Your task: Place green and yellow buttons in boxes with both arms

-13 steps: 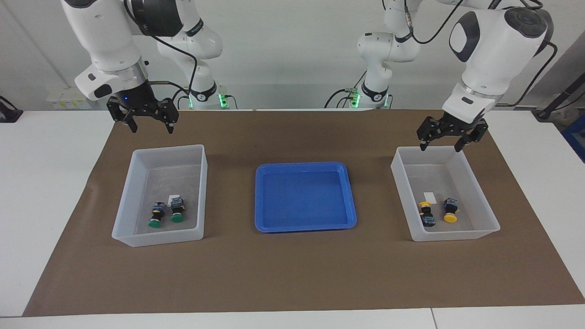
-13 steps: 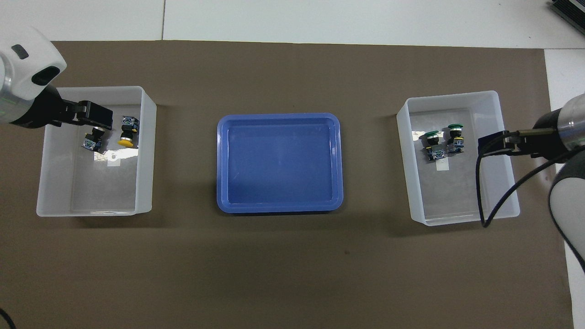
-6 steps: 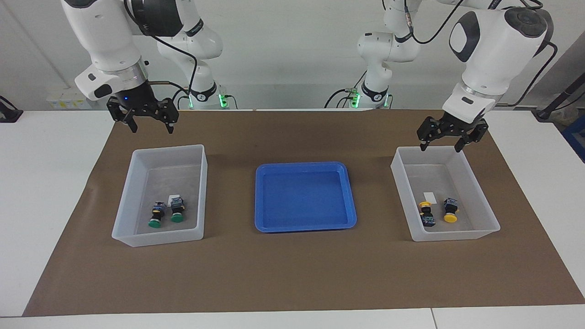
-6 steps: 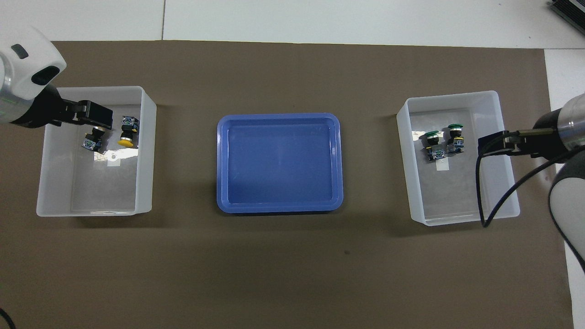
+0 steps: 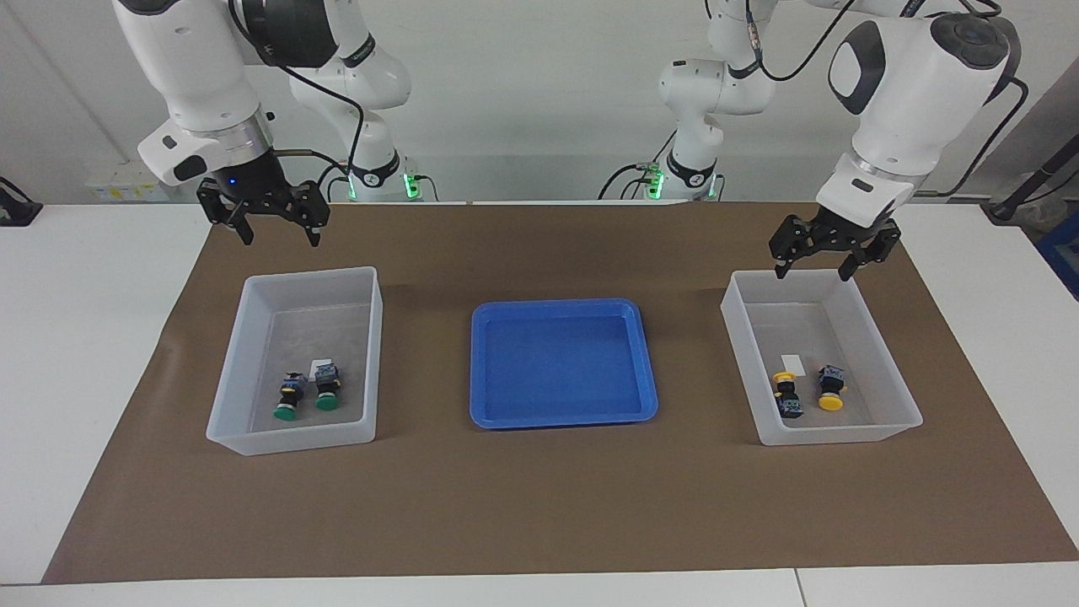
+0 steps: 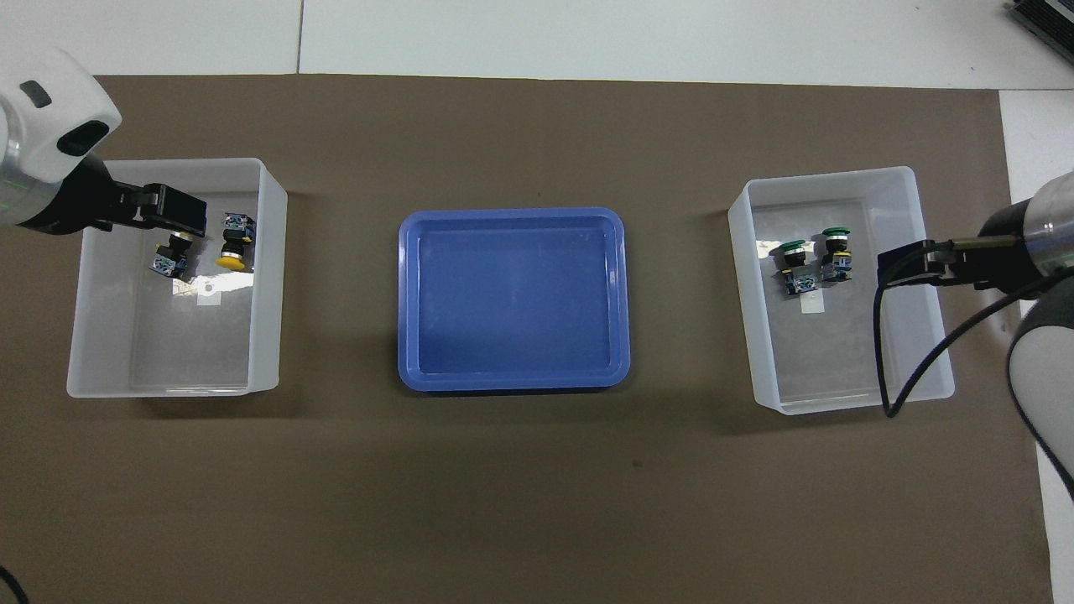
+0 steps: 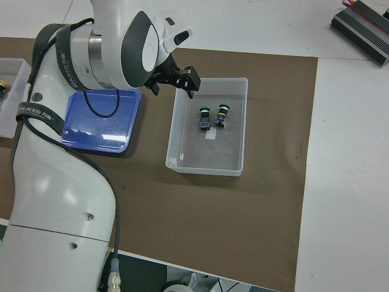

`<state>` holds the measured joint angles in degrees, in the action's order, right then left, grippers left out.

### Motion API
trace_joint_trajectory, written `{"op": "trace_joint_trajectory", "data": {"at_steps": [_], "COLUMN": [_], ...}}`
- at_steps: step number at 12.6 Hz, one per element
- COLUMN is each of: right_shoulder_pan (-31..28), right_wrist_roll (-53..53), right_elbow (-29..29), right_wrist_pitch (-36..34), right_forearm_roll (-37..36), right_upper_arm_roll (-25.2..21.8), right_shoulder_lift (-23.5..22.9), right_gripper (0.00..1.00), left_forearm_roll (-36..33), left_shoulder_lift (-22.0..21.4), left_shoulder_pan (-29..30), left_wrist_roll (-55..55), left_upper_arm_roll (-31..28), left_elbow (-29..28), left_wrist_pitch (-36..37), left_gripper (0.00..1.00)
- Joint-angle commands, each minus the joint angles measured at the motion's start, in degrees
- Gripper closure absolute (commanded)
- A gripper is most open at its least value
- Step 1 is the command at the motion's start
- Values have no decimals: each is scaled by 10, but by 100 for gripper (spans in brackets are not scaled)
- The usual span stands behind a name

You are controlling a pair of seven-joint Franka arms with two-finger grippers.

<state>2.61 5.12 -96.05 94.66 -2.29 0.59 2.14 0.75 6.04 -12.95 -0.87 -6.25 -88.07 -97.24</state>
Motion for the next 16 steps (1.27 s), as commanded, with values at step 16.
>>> {"op": "trace_joint_trajectory", "data": {"at_steps": [16], "right_shoulder_pan": [-11], "right_wrist_roll": [-14], "right_elbow": [6], "right_wrist_pitch": [-9], "right_forearm_roll": [18], "right_upper_arm_roll": [5], "right_shoulder_lift": [-3], "right_gripper": [0], "left_forearm_roll": [-10], "left_shoulder_lift": [-18], "left_shoulder_pan": [5], "left_wrist_roll": [0], "left_upper_arm_roll": [-2], "left_elbow": [-25], "left_wrist_pitch": [-30], "left_gripper": [0]}}
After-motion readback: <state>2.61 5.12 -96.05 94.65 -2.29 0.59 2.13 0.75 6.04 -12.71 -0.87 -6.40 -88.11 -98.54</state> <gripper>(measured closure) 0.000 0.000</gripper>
